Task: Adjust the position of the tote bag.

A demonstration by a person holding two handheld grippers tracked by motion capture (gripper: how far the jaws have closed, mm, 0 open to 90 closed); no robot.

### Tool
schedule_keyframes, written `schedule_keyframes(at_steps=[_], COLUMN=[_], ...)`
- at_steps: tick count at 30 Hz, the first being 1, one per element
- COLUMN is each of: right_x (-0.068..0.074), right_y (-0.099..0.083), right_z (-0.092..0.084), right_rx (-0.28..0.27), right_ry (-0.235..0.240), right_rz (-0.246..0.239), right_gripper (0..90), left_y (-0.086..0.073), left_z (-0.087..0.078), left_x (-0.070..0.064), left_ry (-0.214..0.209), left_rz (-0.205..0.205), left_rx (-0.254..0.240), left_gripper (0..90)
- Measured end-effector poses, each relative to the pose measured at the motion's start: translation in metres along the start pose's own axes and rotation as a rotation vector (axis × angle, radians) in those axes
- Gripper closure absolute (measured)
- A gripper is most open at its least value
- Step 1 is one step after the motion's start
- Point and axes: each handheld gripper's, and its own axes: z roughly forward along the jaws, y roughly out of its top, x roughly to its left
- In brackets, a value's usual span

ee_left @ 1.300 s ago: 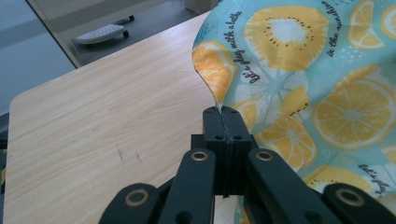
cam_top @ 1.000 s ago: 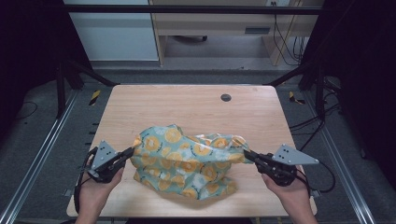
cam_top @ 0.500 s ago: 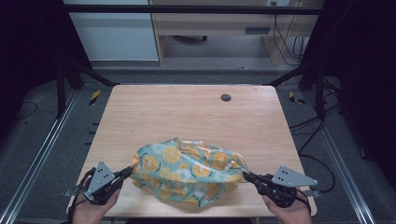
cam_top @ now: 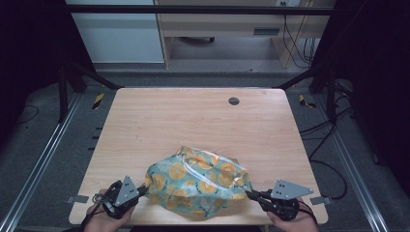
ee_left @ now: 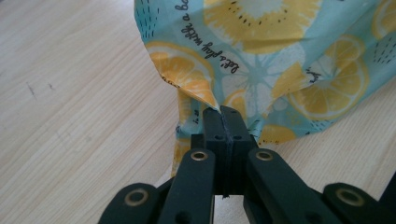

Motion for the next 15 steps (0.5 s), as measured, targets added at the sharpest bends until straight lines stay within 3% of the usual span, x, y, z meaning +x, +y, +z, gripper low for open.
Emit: schedule_keyframes(at_steps=[5, 8, 15], right_x=[-0.002, -0.007, -0.015], right_y=[-0.003, -0.005, -0.006], right_z=[0.007, 0.015, 0.029], right_rx=[0.05, 0.093, 0.151], right_ry=[0.0, -0.014, -0.047], right_rz=[-0.011, -0.011, 0.001], right_gripper=[90.0, 90.0, 90.0], left_y=[0.0, 0.003, 0.01], left_z=[0.01, 0.02, 0.039], left_x=[0.002, 0.003, 0.01], left_ry=[0.001, 0.026, 0.064], left_rz=[0.02, 0.034, 0.048], left_rx=[0.052, 0.083, 0.11], left_gripper=[90.0, 90.0, 90.0])
